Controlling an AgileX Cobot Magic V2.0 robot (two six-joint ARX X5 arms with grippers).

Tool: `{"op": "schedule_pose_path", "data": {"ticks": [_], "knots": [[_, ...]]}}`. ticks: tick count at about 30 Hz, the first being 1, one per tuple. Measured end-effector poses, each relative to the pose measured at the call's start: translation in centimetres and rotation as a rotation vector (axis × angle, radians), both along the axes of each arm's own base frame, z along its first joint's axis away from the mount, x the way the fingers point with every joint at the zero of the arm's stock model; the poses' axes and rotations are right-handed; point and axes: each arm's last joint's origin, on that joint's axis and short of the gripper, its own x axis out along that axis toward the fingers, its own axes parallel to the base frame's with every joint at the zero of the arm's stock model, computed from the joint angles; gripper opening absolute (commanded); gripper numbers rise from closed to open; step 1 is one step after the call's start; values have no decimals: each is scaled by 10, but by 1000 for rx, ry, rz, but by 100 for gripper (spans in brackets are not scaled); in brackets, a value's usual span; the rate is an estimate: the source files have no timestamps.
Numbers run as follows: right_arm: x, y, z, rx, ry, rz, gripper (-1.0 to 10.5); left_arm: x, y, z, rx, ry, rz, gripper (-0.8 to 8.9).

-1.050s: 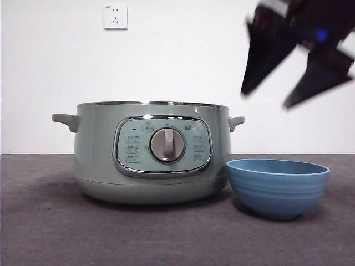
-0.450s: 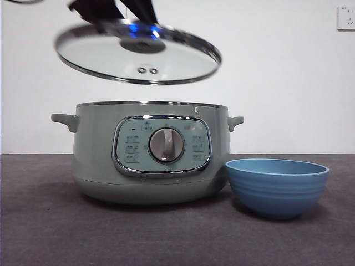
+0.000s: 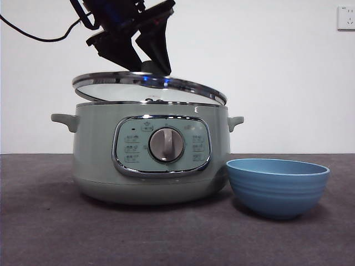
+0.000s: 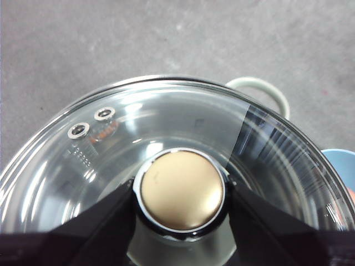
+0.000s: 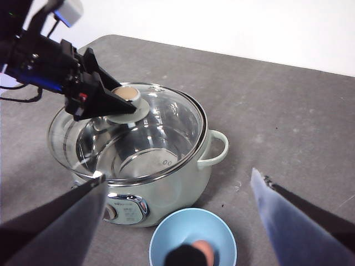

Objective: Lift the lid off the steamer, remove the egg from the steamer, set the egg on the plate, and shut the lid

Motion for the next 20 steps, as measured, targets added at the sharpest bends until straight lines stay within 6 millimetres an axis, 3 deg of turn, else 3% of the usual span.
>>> {"op": "schedule_pose_path", "data": {"ticks": [20], "knots": [[-2,-1,-4,-22,41,1,442,7,-4,-10,10,12,4,-8]]}}
